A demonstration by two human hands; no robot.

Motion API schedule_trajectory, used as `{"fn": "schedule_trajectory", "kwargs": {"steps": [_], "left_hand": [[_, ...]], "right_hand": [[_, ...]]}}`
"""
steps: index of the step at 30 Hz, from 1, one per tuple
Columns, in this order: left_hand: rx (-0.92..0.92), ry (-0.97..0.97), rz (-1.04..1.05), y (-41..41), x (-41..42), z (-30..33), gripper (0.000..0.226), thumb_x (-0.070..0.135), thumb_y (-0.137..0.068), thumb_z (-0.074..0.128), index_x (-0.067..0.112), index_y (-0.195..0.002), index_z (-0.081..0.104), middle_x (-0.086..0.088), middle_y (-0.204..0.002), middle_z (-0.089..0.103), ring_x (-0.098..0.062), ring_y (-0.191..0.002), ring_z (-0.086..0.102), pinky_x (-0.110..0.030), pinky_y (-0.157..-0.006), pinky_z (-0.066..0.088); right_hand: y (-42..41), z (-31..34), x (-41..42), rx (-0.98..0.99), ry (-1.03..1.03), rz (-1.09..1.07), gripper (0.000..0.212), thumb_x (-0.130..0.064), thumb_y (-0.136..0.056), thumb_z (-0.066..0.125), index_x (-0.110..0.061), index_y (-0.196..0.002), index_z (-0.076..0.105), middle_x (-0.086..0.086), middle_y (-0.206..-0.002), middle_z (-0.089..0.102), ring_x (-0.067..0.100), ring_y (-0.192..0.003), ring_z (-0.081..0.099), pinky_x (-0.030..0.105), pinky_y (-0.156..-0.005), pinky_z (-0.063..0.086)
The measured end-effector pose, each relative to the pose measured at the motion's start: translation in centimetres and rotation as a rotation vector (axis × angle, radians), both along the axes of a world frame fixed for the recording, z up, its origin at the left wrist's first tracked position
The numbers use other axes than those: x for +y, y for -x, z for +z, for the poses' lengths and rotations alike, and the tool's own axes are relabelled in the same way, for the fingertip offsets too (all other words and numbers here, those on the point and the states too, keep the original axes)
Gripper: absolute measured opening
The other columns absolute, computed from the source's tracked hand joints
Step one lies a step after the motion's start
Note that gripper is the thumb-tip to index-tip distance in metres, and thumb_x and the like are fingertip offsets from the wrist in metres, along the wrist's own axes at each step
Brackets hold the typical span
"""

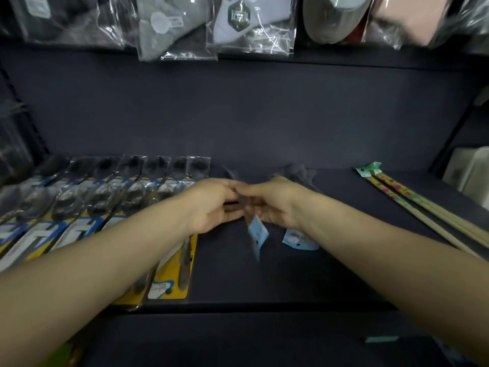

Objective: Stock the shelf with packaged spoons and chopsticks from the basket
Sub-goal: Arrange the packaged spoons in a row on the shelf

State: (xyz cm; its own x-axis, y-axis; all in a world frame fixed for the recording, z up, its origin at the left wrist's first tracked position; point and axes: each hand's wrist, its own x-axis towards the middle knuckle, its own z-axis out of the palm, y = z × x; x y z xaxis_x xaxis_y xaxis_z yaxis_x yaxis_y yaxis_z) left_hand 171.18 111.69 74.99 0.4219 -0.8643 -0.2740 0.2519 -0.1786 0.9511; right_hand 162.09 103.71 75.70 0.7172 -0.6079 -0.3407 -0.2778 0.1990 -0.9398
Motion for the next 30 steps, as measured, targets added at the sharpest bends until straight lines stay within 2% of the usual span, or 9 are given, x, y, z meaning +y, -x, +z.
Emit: {"fn": "schedule_trajectory", "kwargs": {"steps": [3,6,8,13,18,22,25,27,30], "left_hand": [[-0.031,-0.007,-0.02,-0.6,-0.3,-0.3,0.038,-0.011,-0.091,0.029,0.007,-0.106,0.059,-0.008,-0.089,0.059,-0.018,-0.083,0.057,-0.023,-0.076,0.049],[-0.237,-0.062,-0.05,-1.2,-0.5,-0.3,0.037,-0.008,-0.089,0.036,0.018,-0.087,0.062,-0.001,-0.085,0.06,-0.011,-0.081,0.055,-0.022,-0.074,0.043],[-0.357,-0.066,-0.043,-1.4,-0.7,0.0,0.032,-0.006,-0.086,0.045,0.021,-0.079,0.062,0.001,-0.079,0.062,-0.01,-0.076,0.055,-0.024,-0.075,0.044],[-0.551,0.069,0.003,-1.4,-1.3,1.2,0.02,0.001,-0.086,0.056,0.021,-0.09,0.054,-0.001,-0.074,0.056,-0.01,-0.064,0.053,-0.02,-0.057,0.047],[-0.313,0.379,0.267,-0.7,-1.9,1.2,0.028,0.008,-0.093,0.046,0.019,-0.112,0.029,-0.003,-0.094,0.066,-0.015,-0.073,0.067,-0.03,-0.078,0.054],[0.103,0.404,0.017,-0.9,-1.8,2.0,0.016,0.029,-0.094,0.044,0.017,-0.101,0.051,-0.001,-0.103,0.072,-0.015,-0.091,0.069,-0.025,-0.072,0.056],[0.051,0.407,-0.056,-0.7,-1.7,2.9,0.024,0.034,-0.094,0.041,0.019,-0.094,0.06,0.008,-0.079,0.075,-0.006,-0.074,0.071,-0.019,-0.061,0.055],[-0.048,0.362,-0.015,-0.6,-1.6,3.4,0.025,0.032,-0.094,0.041,0.018,-0.091,0.061,0.005,-0.073,0.074,-0.006,-0.067,0.07,-0.018,-0.057,0.055],[-0.146,0.259,0.004,-1.0,-1.8,3.8,0.033,0.037,-0.095,0.039,0.017,-0.094,0.065,0.002,-0.081,0.071,-0.01,-0.074,0.067,-0.021,-0.065,0.052]], "right_hand": [[0.2,0.1,-0.5,0.109,0.213,0.039,0.01,-0.004,-0.084,0.063,-0.003,-0.091,0.056,0.008,-0.07,0.055,0.013,-0.06,0.049,0.025,-0.059,0.038],[0.5,0.4,-0.7,0.143,0.267,0.111,0.013,-0.02,-0.084,0.067,-0.018,-0.096,0.061,0.003,-0.073,0.061,0.012,-0.067,0.055,0.026,-0.065,0.046],[0.7,0.6,-0.7,0.109,0.203,0.17,0.021,-0.027,-0.083,0.068,-0.011,-0.096,0.065,0.003,-0.076,0.067,0.011,-0.069,0.062,0.023,-0.065,0.054],[1.2,0.6,0.3,0.073,0.228,0.195,0.014,0.004,-0.089,0.05,0.001,-0.098,0.06,0.011,-0.077,0.064,0.016,-0.062,0.062,0.022,-0.056,0.053],[2.6,1.1,-0.7,-0.258,-0.277,0.043,0.028,0.002,-0.091,0.033,-0.004,-0.084,0.06,-0.003,-0.049,0.044,0.006,-0.035,0.035,0.016,-0.038,0.028],[3.5,1.2,-0.4,-0.379,-0.678,0.169,0.016,-0.005,-0.076,0.036,-0.009,-0.075,0.051,-0.007,-0.043,0.035,0.004,-0.026,0.028,0.013,-0.032,0.019],[3.8,1.0,0.3,-0.338,-0.695,0.268,0.017,-0.005,-0.078,0.037,-0.008,-0.079,0.054,-0.006,-0.044,0.039,0.004,-0.026,0.033,0.012,-0.031,0.023],[4.3,1.1,0.1,-0.255,-0.54,0.278,0.024,-0.008,-0.088,0.037,-0.005,-0.085,0.06,-0.001,-0.05,0.052,0.007,-0.034,0.048,0.013,-0.035,0.036],[5.5,1.8,-0.6,-0.221,-0.326,0.333,0.027,-0.021,-0.093,0.042,-0.005,-0.091,0.064,0.009,-0.076,0.073,0.016,-0.066,0.071,0.022,-0.06,0.058]]}}
